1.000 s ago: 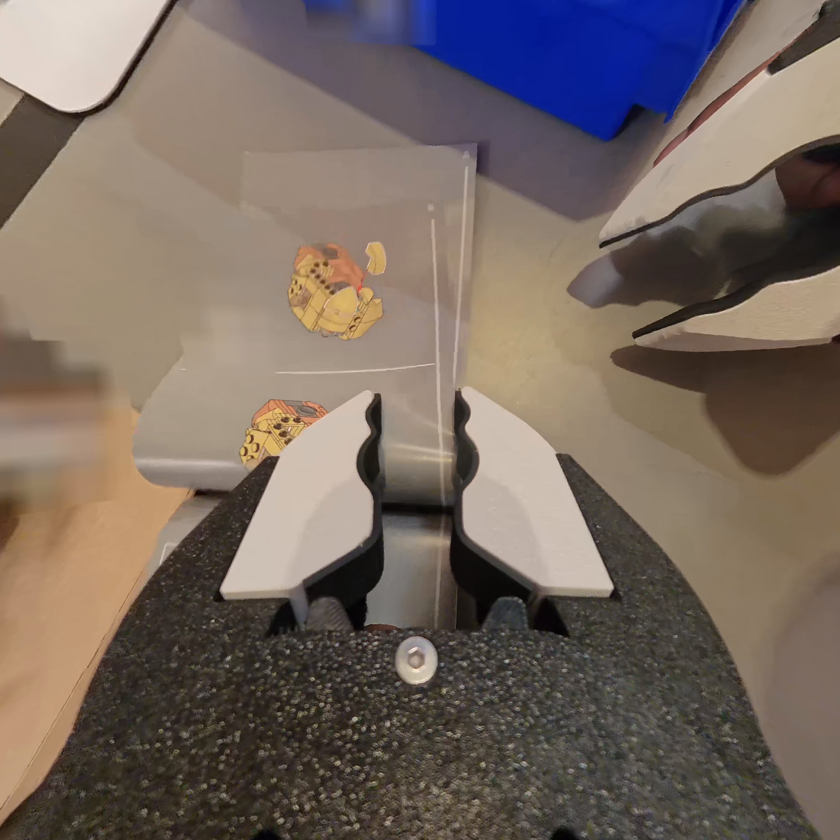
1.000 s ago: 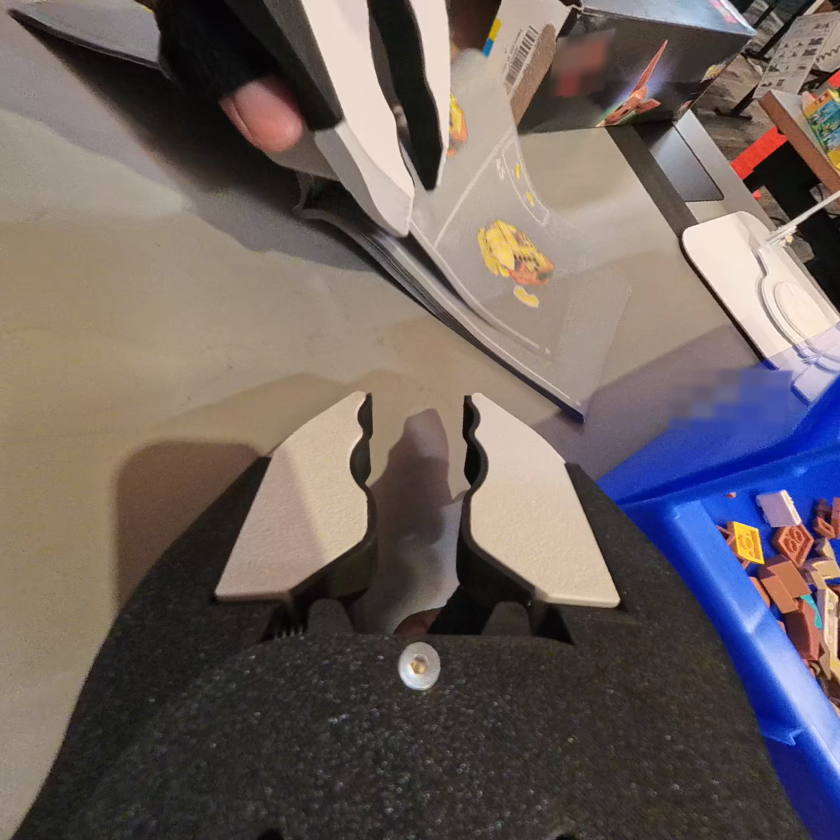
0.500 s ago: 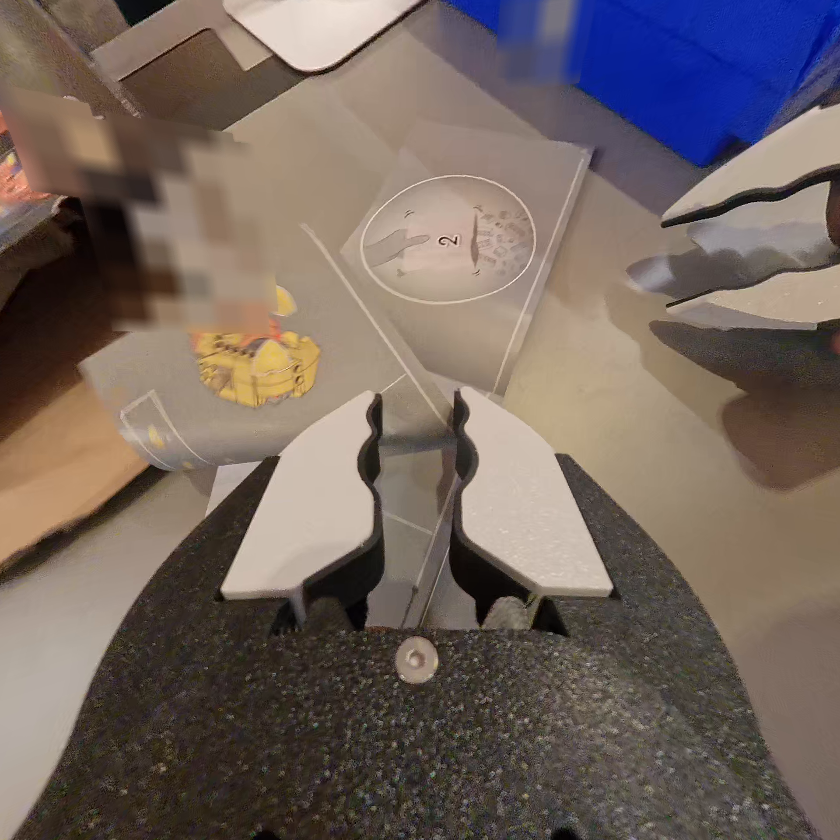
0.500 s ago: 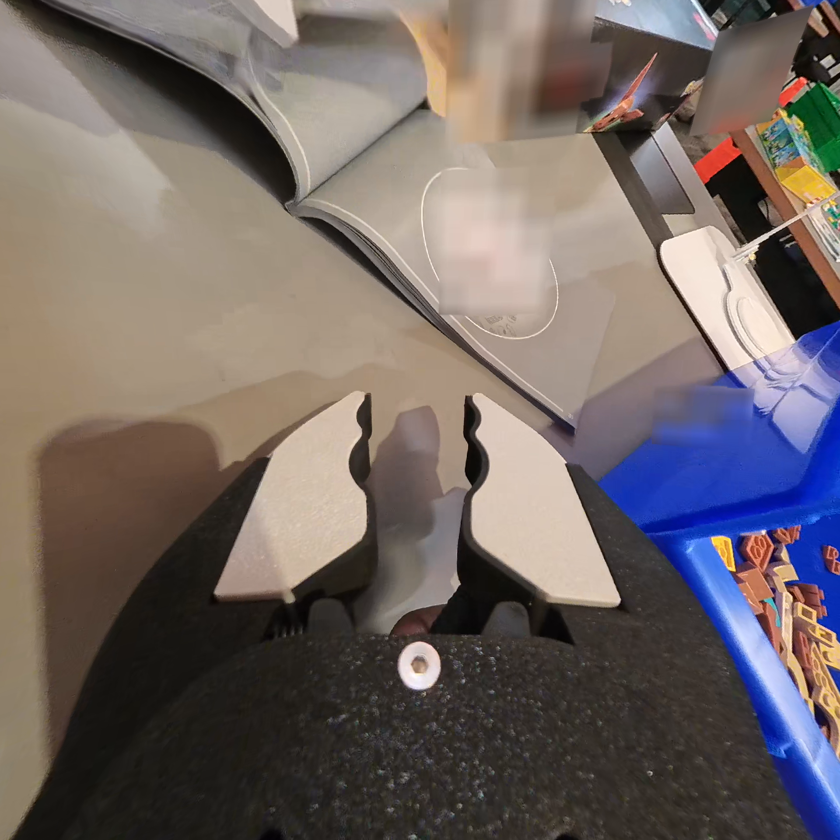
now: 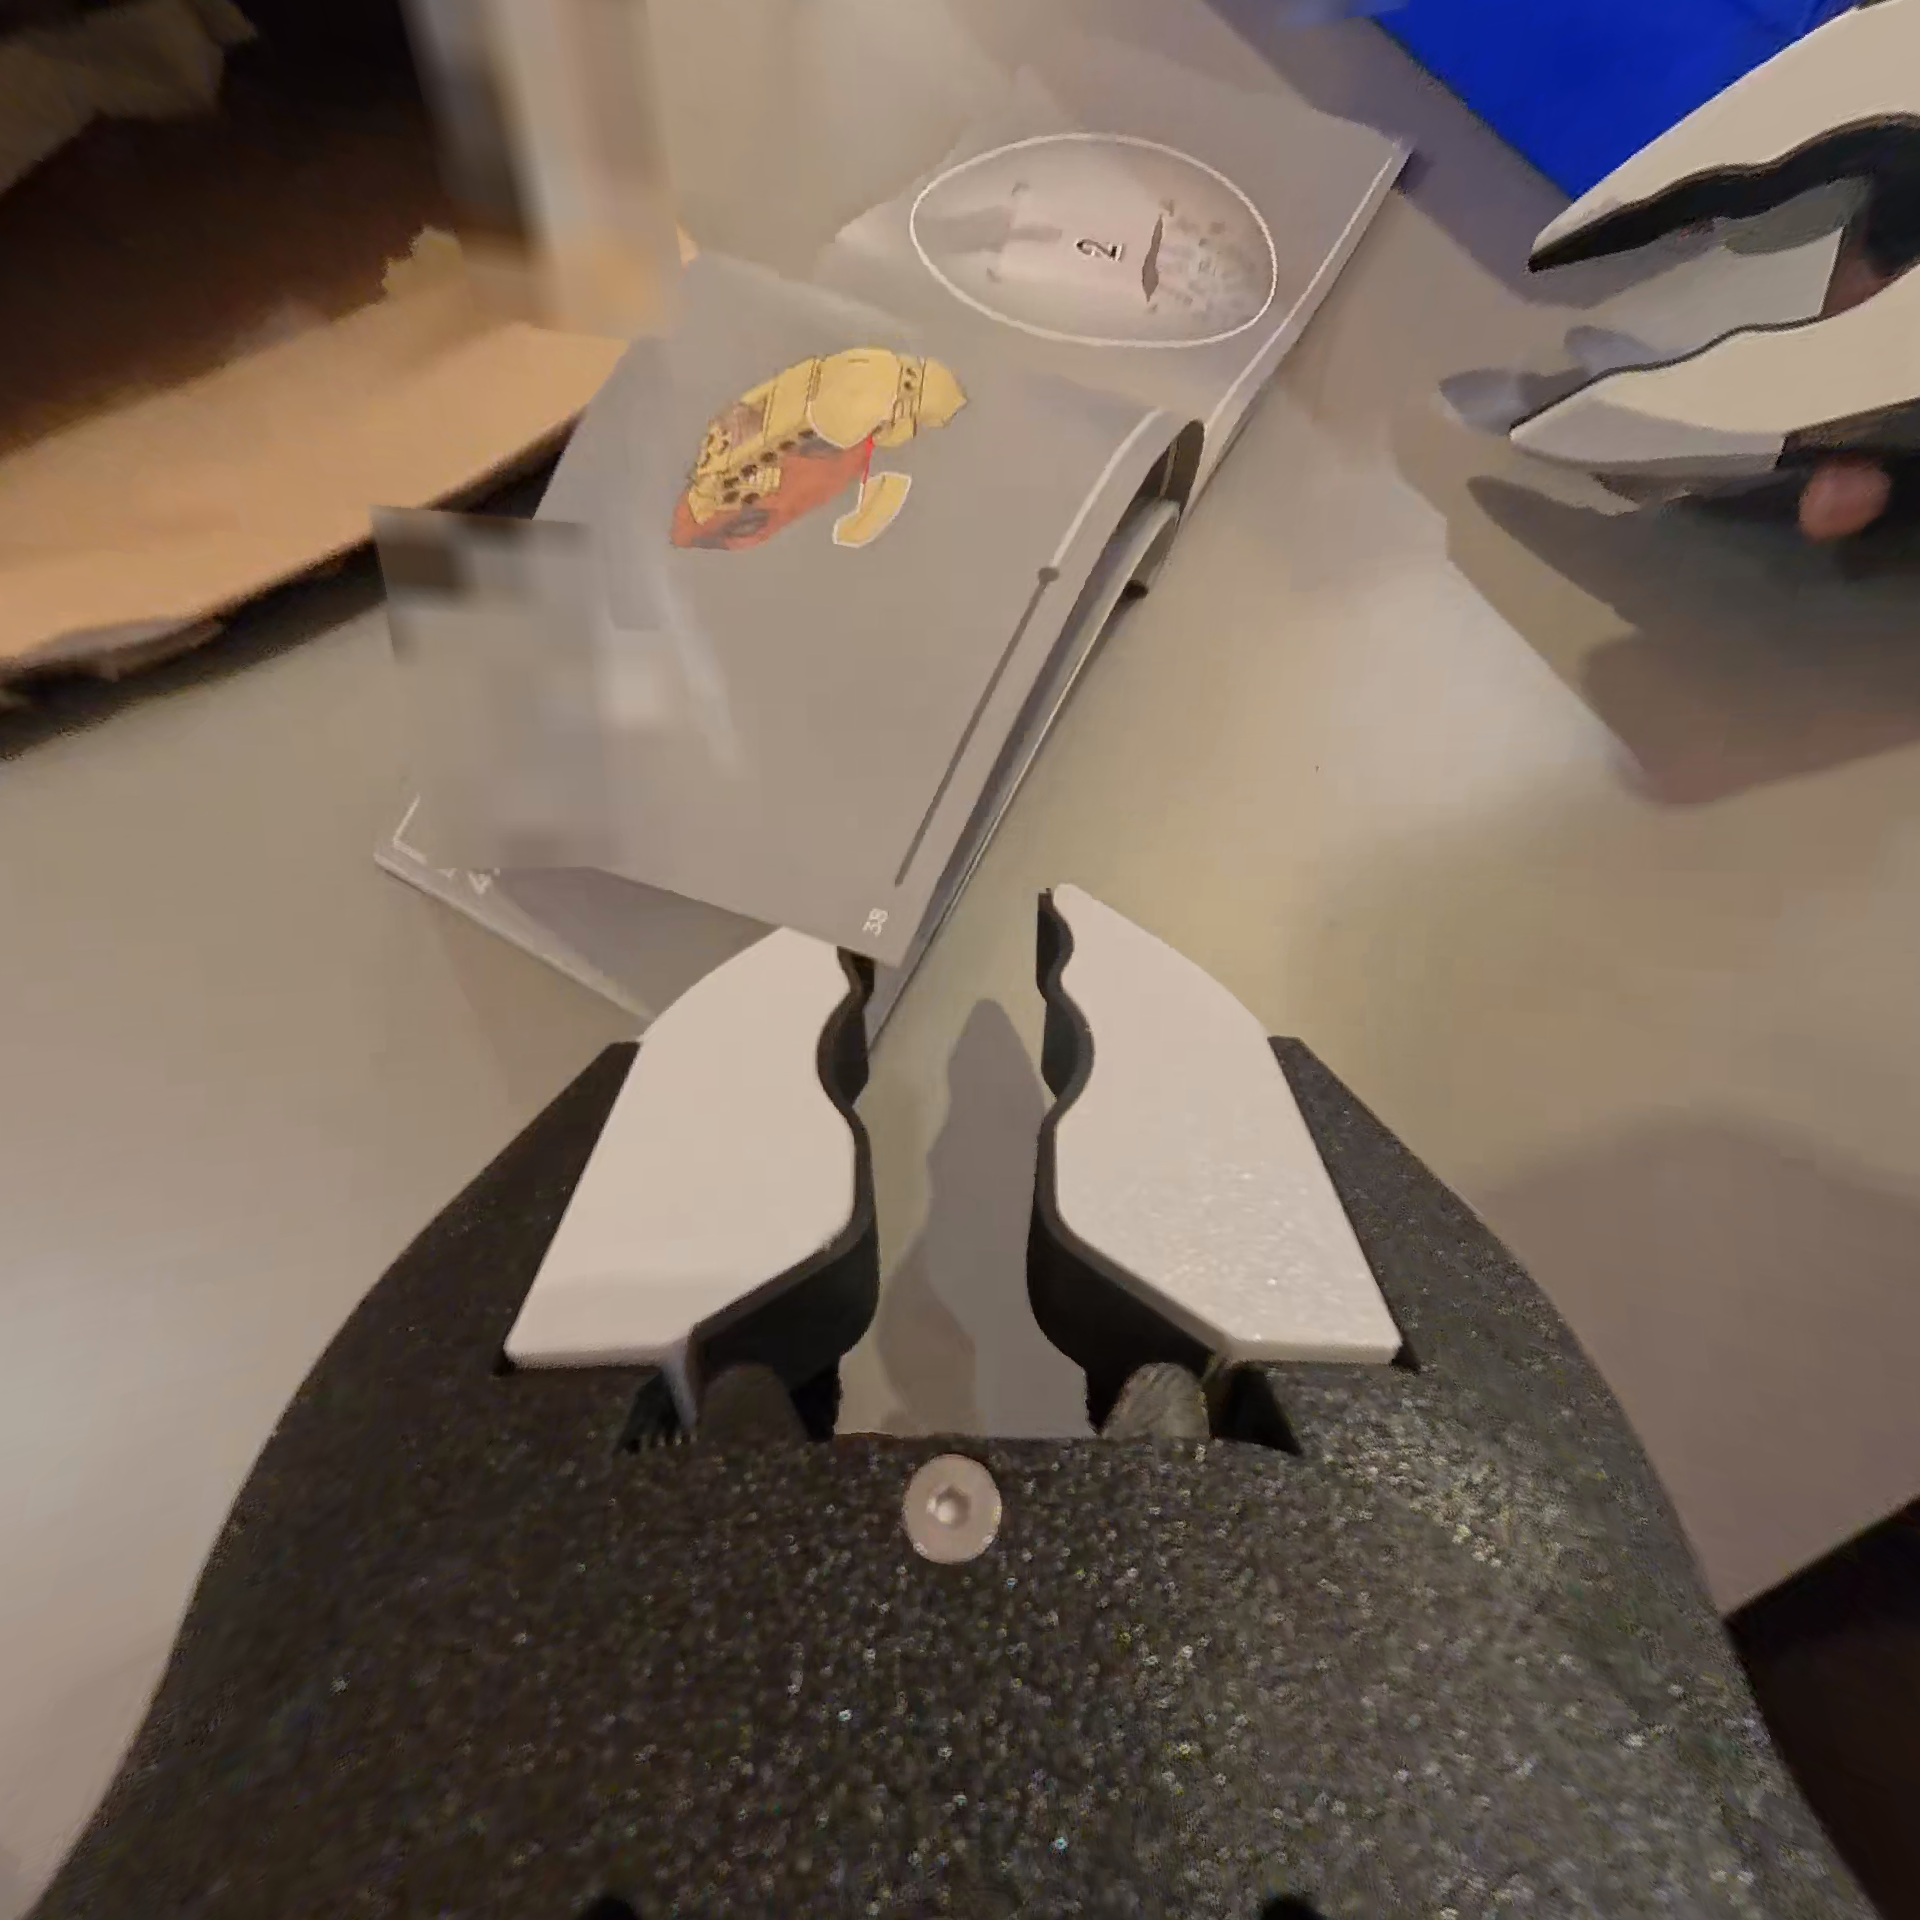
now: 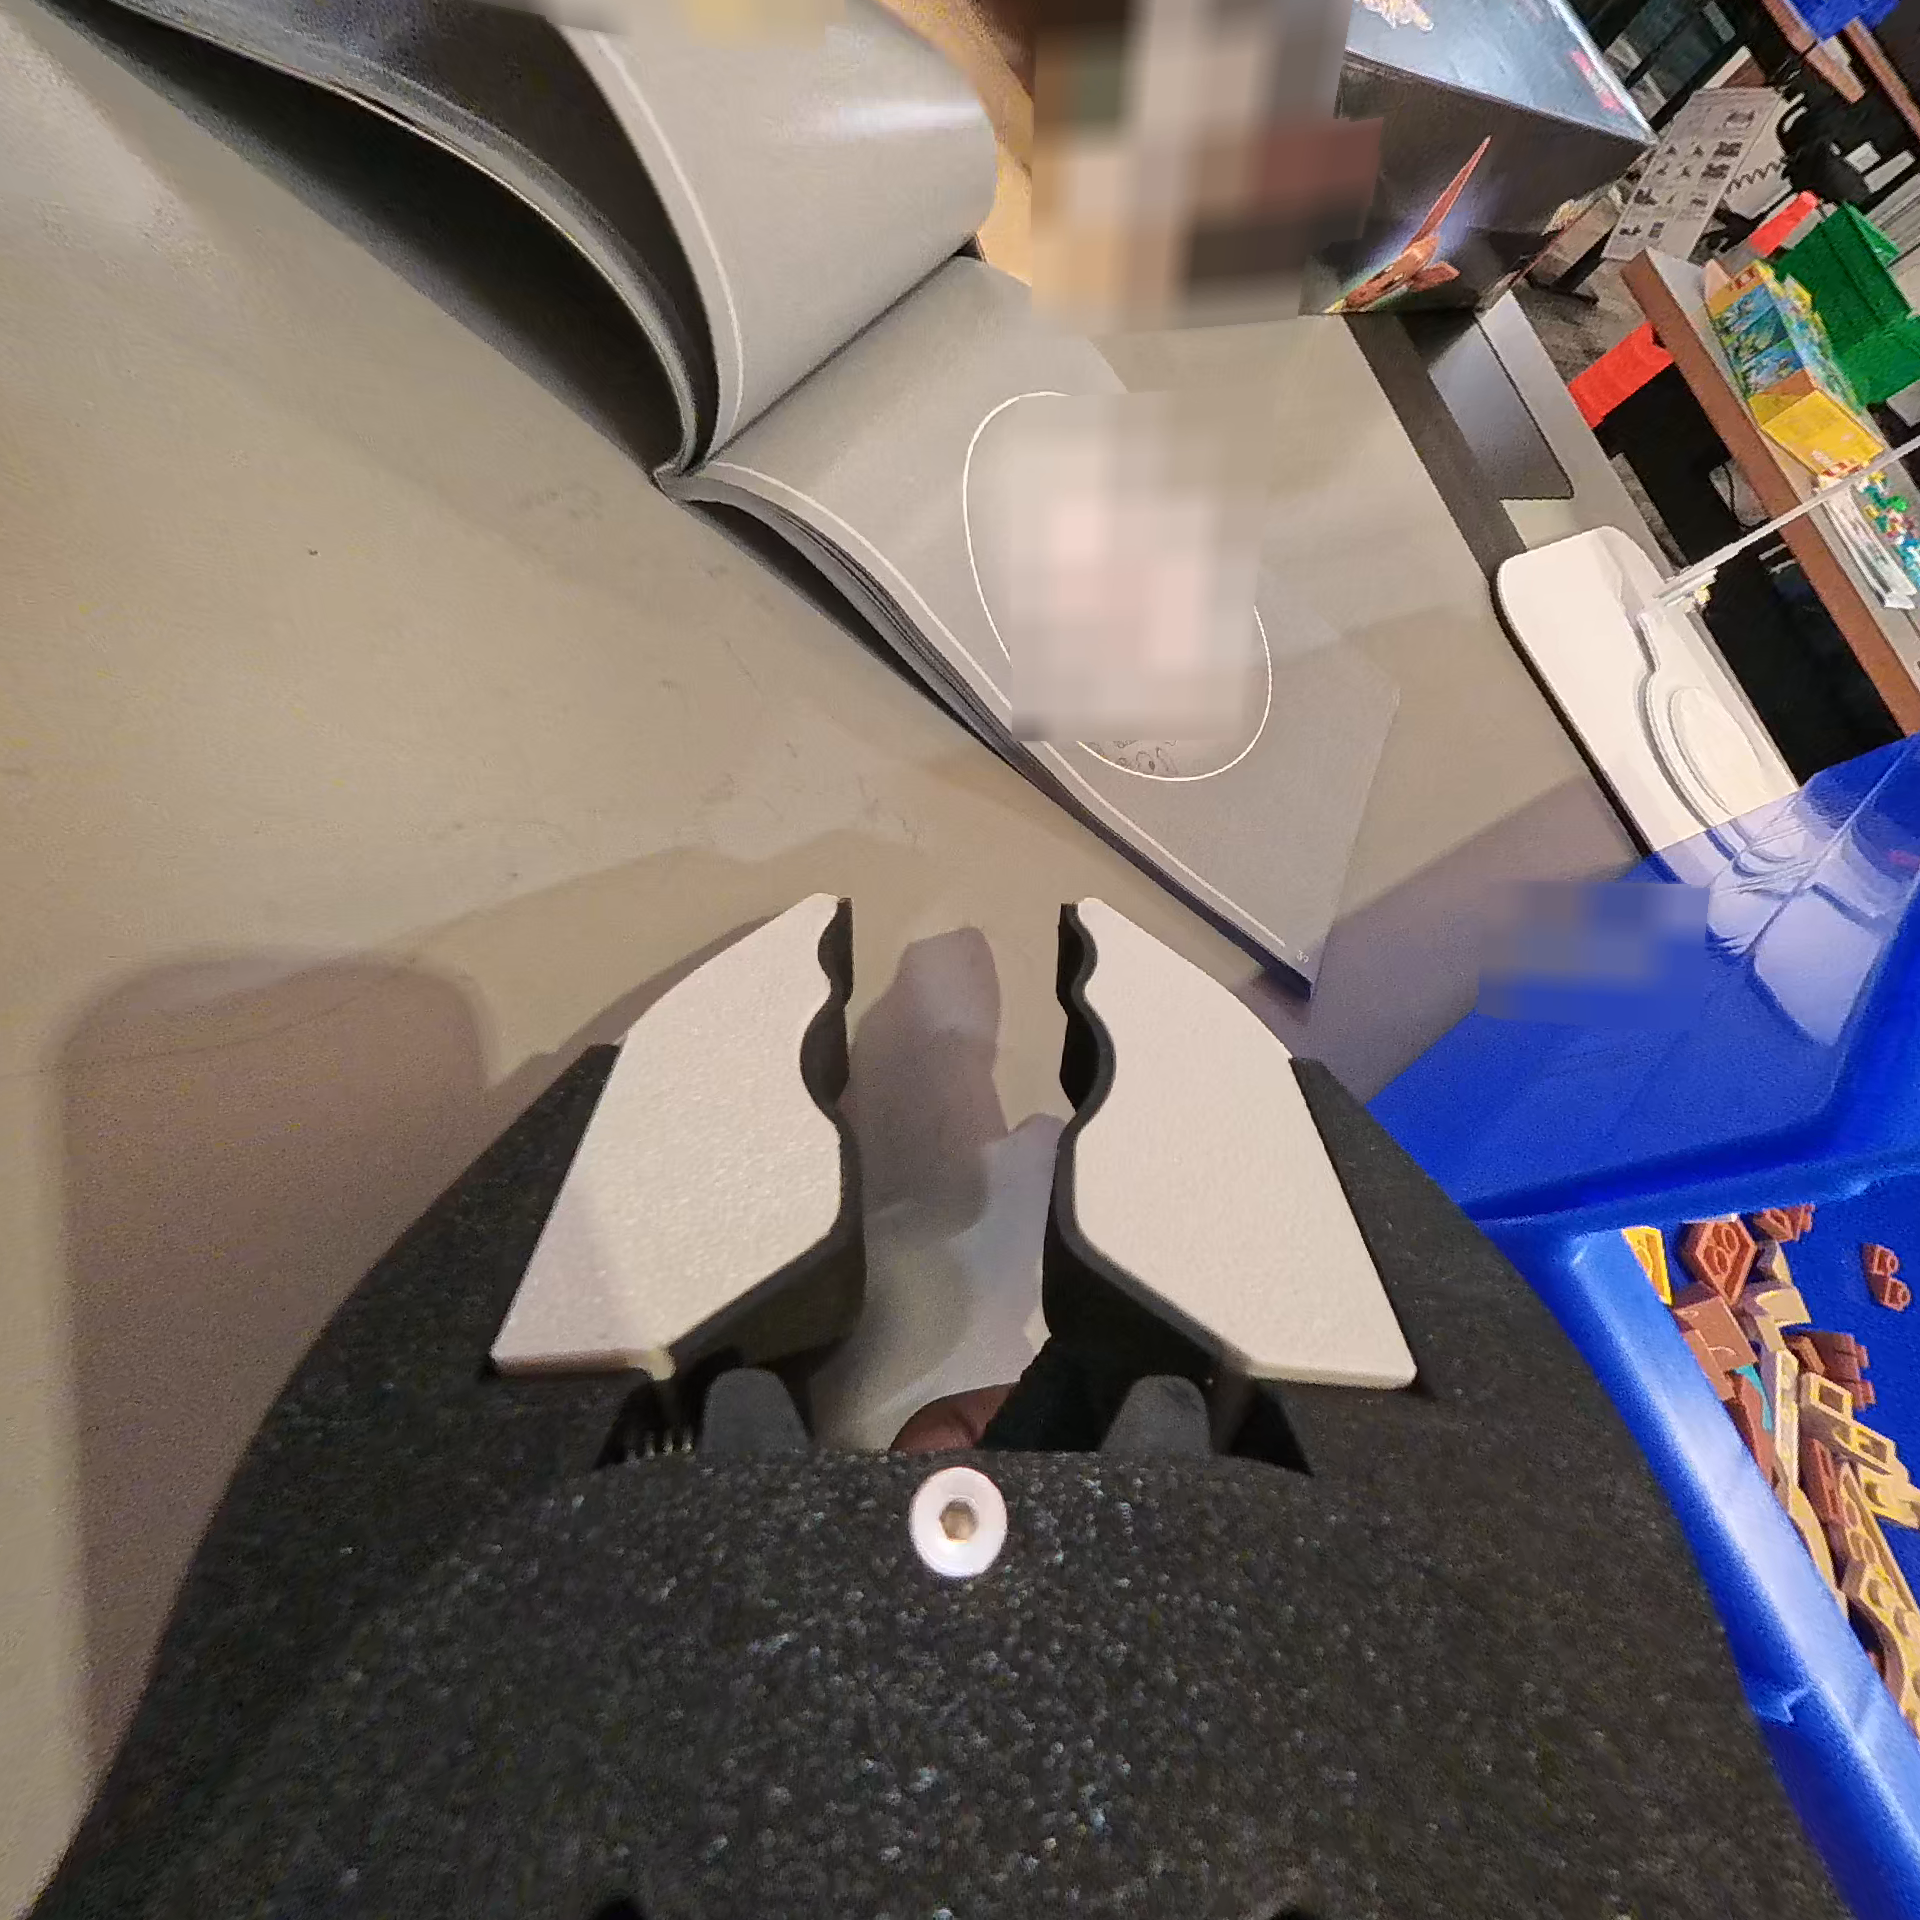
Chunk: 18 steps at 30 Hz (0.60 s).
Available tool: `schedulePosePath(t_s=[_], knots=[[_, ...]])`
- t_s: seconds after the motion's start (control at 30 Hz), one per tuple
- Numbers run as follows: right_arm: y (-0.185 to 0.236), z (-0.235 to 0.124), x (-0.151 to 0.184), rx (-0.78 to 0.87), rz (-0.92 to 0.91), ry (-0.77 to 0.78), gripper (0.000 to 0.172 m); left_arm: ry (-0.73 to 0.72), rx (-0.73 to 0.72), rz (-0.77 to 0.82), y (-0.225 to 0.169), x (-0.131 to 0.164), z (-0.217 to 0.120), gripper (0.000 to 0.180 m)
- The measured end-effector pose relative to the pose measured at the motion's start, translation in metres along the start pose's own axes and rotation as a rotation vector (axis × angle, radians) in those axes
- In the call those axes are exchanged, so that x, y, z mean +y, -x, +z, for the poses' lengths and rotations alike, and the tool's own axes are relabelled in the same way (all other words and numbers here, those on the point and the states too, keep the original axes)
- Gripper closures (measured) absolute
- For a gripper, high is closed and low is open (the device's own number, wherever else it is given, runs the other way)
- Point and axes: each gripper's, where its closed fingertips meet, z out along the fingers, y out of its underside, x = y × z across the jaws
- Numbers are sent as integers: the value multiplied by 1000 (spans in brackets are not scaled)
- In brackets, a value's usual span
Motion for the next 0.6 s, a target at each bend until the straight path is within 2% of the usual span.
schedulePosePath(t_s=[0.23,0.6], knots=[[0,0,0,-2,4,-1,134,-37,42,-56,-2,8,-17,151],[0,-2,2,-7,9,-2,135,-14,55,-27,-2,15,-43,153]])
